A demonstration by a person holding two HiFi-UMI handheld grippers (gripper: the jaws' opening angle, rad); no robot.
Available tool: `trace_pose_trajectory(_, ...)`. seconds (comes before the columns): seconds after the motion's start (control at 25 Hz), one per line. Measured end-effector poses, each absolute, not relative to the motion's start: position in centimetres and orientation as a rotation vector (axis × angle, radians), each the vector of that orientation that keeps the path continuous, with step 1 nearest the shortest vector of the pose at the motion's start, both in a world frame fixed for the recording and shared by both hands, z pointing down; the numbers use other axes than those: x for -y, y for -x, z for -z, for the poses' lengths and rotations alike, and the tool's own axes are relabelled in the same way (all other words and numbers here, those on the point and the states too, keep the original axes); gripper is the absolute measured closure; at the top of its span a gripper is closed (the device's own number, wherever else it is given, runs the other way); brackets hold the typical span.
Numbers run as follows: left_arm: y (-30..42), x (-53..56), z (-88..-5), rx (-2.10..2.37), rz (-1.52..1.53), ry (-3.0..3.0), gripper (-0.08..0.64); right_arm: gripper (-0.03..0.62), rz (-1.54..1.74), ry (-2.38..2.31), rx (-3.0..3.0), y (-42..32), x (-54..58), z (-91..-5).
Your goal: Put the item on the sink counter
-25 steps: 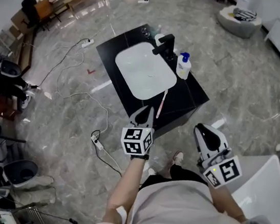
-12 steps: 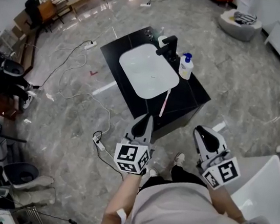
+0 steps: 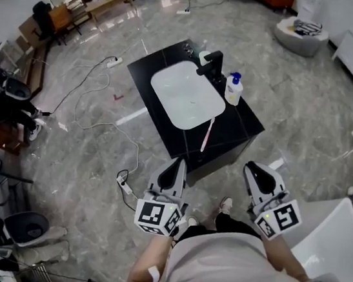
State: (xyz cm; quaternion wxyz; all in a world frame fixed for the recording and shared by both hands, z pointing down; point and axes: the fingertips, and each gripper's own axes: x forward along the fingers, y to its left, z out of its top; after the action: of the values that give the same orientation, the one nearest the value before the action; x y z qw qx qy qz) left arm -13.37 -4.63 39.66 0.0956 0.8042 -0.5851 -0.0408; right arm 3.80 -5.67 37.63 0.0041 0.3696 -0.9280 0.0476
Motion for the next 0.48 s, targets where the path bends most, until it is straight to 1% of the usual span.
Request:
trace_pose_trajectory(0.32, 13.9, 2.5, -37.9, 1.756, 0.151, -2.389, 0.557, 0.538, -0.149, -1.165, 2.903, -4.4, 6.7, -37.9)
trace_pose_trajectory(0.48, 13.1, 1.9, -37.7, 1.727, 0.171, -2.395, 0.557, 0.538, -0.154, -1.161, 2.906, -4.4, 7.5, -37.9)
